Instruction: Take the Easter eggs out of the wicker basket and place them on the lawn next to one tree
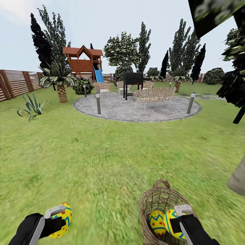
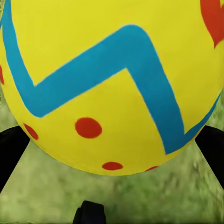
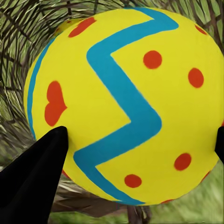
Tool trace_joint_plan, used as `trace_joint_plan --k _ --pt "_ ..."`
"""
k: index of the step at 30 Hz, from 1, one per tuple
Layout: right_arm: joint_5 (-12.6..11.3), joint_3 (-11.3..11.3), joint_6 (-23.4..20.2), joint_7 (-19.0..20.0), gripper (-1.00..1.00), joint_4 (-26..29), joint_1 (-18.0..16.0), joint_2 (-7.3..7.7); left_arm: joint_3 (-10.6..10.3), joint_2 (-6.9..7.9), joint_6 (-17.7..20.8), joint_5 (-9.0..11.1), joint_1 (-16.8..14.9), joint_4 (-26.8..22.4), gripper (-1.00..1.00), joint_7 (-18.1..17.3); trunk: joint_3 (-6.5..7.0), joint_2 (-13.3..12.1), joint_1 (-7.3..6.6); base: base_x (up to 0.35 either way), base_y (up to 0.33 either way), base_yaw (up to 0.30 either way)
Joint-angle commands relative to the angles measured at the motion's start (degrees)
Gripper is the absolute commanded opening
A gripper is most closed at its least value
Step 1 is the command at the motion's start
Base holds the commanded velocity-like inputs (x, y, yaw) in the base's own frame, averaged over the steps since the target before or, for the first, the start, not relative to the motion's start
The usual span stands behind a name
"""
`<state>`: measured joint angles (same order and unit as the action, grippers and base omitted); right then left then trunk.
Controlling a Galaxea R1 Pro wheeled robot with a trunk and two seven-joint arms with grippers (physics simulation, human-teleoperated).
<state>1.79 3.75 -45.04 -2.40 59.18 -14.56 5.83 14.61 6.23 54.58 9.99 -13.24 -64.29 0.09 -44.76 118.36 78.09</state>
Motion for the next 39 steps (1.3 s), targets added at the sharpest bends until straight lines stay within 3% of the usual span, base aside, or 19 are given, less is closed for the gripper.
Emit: trace_joint_plan --k 1,17,25,28,32,39 --pt "0.14 0.20 -0.31 -0.15 -1.00 0.06 -0.03 0.06 0.07 0.00 0.26 0.21 -0.03 -0.05 -1.00 0.00 0.13 -0.39 -0.25 -0.063 0.000 0.000" --pt "0.14 0.20 -0.31 -0.15 -1.00 0.06 -0.03 0.06 -0.10 -0.08 0.18 0.21 -0.03 1.09 -1.00 0.00 3.00 -6.80 -3.76 -0.002 0.000 0.000" --pt "-0.09 0.07 -0.20 0.10 -1.00 -2.16 -0.03 0.49 -0.11 0.00 0.18 0.30 -0.03 1.11 -1.00 -0.07 3.00 -6.80 -3.76 0.000 0.000 0.000" --pt "0.35 0.18 -0.22 0.03 -1.00 -2.51 -0.03 0.36 -0.12 -0.06 0.18 0.26 -0.03 1.54 -1.00 -0.01 3.54 -8.01 -4.42 0.000 0.000 0.000" --pt "0.29 0.20 -0.26 0.02 -1.00 -2.53 -0.03 0.32 -0.17 -1.22 0.02 0.14 -0.03 2.47 -1.00 0.07 4.26 -9.61 -5.30 0.000 0.000 0.000" --pt "0.22 0.20 -0.30 0.02 -1.00 -2.49 -0.03 0.25 -0.16 -1.40 0.00 0.12 -0.03 2.56 -1.00 0.17 5.51 -12.42 -6.84 0.000 0.000 0.000"
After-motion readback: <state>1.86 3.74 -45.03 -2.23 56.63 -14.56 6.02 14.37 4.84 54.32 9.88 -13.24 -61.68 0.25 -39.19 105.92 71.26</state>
